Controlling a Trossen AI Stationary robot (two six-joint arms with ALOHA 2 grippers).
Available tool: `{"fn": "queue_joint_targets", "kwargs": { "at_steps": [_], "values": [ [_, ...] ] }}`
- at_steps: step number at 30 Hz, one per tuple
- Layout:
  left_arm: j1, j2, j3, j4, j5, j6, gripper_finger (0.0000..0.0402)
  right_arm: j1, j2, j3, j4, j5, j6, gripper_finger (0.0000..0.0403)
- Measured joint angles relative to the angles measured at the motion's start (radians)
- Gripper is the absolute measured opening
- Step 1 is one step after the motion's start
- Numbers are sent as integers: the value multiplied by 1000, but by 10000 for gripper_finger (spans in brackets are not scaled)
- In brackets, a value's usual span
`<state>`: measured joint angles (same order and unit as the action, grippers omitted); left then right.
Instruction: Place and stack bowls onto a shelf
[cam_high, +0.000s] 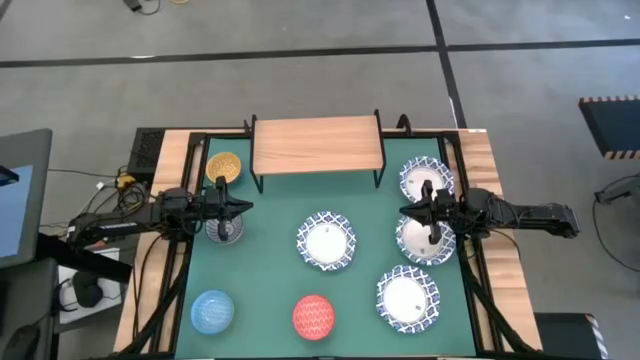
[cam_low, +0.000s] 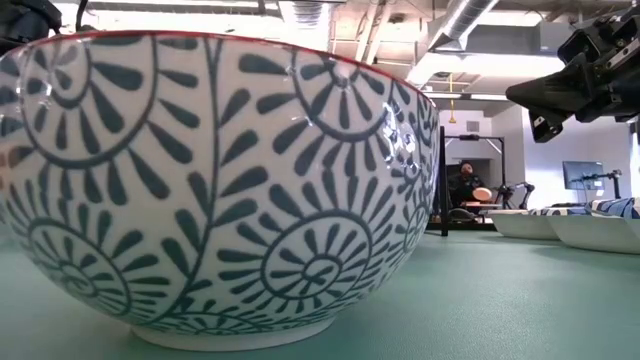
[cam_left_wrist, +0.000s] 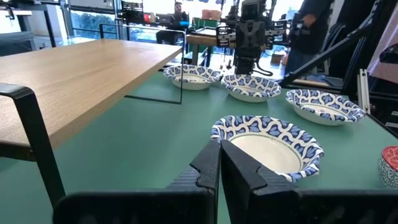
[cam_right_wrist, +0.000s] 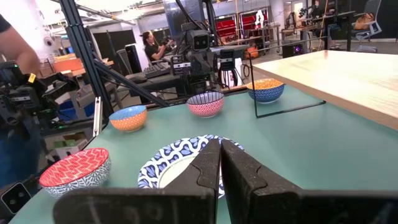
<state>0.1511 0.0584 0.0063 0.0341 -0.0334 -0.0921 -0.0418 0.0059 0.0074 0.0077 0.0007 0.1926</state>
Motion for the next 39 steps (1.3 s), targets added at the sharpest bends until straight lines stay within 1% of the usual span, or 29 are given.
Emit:
{"fn": "queue_joint_targets", "kwargs": {
  "at_steps": [5, 10, 12, 14, 16, 18, 19, 22, 24, 25, 27, 29, 30, 33, 34, 36, 39],
  "values": [
    [0, 0, 0, 0, 0, 17, 0, 0, 0, 0, 0, 0, 0, 43],
    [0, 0, 0, 14, -4, -4, 0, 0, 0, 0, 0, 0, 0, 43],
    [1, 0, 0, 41, -34, -17, 0, 0, 0, 0, 0, 0, 0, 43],
    [1, 0, 0, 66, -88, -96, 0, 0, 0, 0, 0, 0, 0, 43],
    [1, 0, 0, 85, -180, -215, 0, 0, 0, 0, 0, 0, 0, 43],
    [1, 0, 0, 97, -273, -277, 0, -2, 0, 0, 3, 11, -22, 43],
    [1, 0, 2, 98, -306, -292, 0, -10, 0, -1, 10, 38, -58, 43],
    [1, 2, 12, 73, -322, -320, 0, -29, 0, -1, 32, 116, -182, 43],
    [1, 9, 20, 101, -323, -335, 0, -40, 0, -1, 64, 132, -246, 43],
    [1, 14, 26, 118, -331, -339, 0, -47, 1, -1, 106, 132, -257, 43],
    [1, 34, 32, 137, -354, -340, 0, -52, -1, -1, 214, 132, -215, 43],
    [1, 70, 37, 150, -402, -342, 0, -52, 0, 0, 285, 139, -157, 43],
    [1, 93, 45, 168, -438, -354, 0, -54, -1, 1, 330, 166, -150, 43],
    [2, 186, 82, 250, -560, -373, 0, -72, 3, 16, 415, 320, -105, 43],
    [1, 225, 99, 272, -591, -367, 0, -78, 2, 17, 422, 365, -53, 43],
    [1, 313, 150, 312, -635, -340, 0, -98, 2, 18, 429, 423, 54, 43],
    [1, 447, 259, 321, -661, -271, 0, -136, 4, 19, 394, 484, 226, 43]
  ]
}}
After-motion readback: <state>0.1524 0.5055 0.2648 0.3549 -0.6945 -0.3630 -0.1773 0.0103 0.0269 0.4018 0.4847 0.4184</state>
